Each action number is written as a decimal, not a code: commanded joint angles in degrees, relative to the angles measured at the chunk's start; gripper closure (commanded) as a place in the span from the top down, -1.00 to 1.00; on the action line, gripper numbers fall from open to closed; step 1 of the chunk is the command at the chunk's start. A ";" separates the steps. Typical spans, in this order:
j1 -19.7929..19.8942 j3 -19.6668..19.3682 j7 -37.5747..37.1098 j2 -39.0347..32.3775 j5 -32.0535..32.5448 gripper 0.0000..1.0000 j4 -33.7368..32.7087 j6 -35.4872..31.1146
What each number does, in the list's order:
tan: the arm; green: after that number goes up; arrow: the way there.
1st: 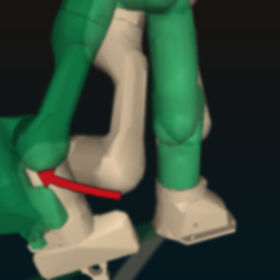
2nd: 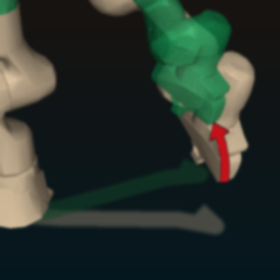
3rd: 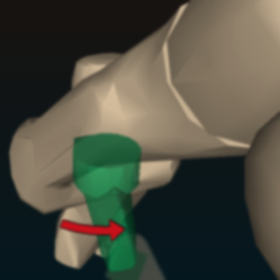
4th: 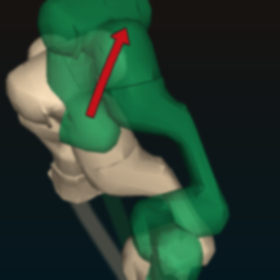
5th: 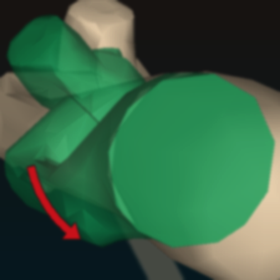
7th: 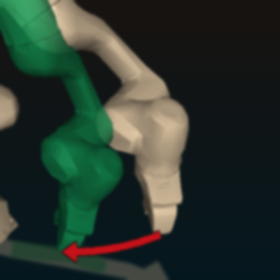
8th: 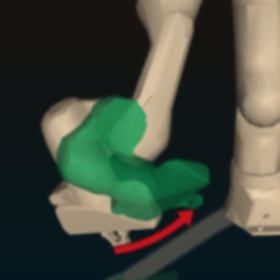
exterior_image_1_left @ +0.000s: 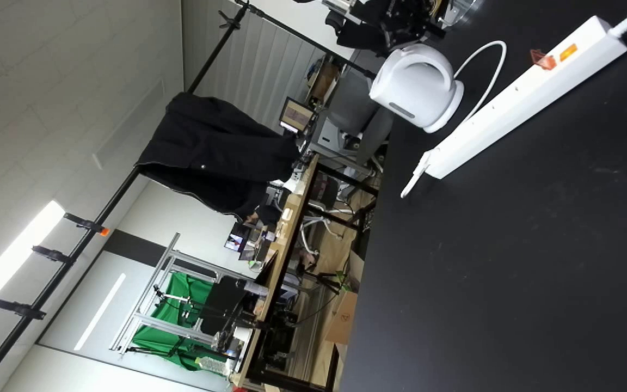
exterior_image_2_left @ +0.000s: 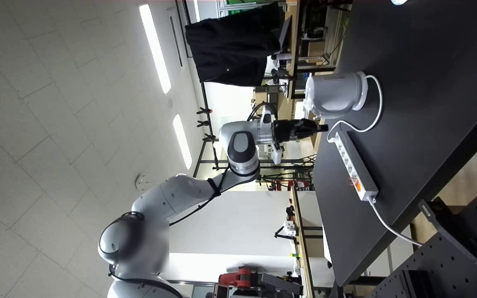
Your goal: Turn the kettle switch off
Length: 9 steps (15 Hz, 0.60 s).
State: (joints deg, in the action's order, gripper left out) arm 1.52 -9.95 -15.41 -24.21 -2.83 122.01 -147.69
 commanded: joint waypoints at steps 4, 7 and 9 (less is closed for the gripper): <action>0.21 0.37 3.29 12.07 7.67 -0.37 2.52 11.66; 1.04 1.86 7.48 15.81 6.61 0.04 2.68 16.64; 1.08 2.35 8.76 17.62 6.86 0.32 2.32 20.10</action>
State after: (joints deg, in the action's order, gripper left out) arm 1.70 -8.86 -8.83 -10.58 3.53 123.23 -131.98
